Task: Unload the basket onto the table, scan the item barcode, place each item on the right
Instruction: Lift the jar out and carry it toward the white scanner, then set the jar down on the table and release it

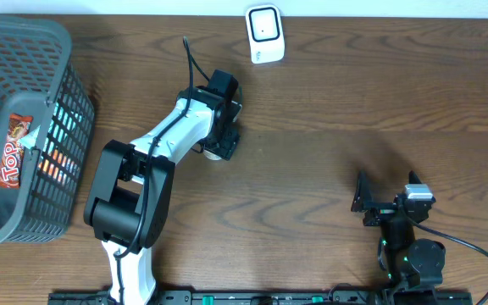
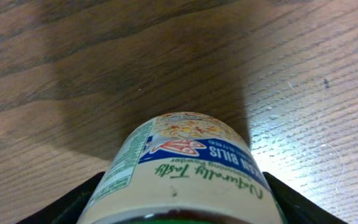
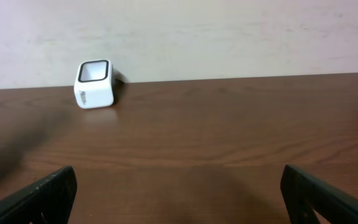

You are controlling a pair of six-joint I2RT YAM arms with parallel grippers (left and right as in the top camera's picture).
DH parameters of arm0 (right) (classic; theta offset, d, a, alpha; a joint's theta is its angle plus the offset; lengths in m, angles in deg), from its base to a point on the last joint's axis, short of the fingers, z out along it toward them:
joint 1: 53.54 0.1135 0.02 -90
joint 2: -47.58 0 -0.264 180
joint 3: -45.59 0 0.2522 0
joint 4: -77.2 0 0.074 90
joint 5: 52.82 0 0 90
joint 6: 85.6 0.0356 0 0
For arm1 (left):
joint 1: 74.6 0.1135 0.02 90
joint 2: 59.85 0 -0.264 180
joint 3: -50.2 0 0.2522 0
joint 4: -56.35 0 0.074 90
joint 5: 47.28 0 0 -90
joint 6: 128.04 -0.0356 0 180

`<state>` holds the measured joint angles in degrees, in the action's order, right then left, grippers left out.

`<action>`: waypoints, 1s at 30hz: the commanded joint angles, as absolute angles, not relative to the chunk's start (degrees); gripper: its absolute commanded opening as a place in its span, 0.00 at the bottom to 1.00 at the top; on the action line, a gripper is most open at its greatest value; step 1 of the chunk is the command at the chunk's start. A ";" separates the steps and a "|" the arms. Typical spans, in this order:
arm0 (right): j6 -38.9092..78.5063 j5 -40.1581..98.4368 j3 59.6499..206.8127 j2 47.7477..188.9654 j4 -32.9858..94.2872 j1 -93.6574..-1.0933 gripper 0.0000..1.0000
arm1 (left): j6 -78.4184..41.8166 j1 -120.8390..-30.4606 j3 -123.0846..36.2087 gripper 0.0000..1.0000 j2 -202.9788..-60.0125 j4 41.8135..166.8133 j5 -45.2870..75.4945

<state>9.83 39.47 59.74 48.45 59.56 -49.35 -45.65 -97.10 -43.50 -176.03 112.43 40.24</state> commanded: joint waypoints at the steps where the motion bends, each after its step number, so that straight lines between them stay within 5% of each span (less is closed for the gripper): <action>1: 9.50 39.44 59.67 48.34 59.34 -49.81 0.99 | -46.40 -97.01 -41.69 0.76 -176.55 112.65 39.96; 8: 9.50 39.42 59.67 48.34 59.34 -49.81 0.99 | -46.40 -97.01 -41.95 0.86 -176.07 112.85 39.96; 9: 9.50 39.42 59.67 48.34 59.34 -49.81 0.99 | -46.38 -97.01 -42.10 0.98 -175.88 112.94 39.96; 20: 9.50 39.42 59.67 48.34 59.34 -49.81 0.99 | -46.35 -97.01 -43.09 0.98 -167.22 115.43 39.91; 30: 9.50 39.42 59.67 48.34 59.34 -49.81 0.99 | -44.78 -96.91 -43.88 0.98 -145.63 118.01 39.91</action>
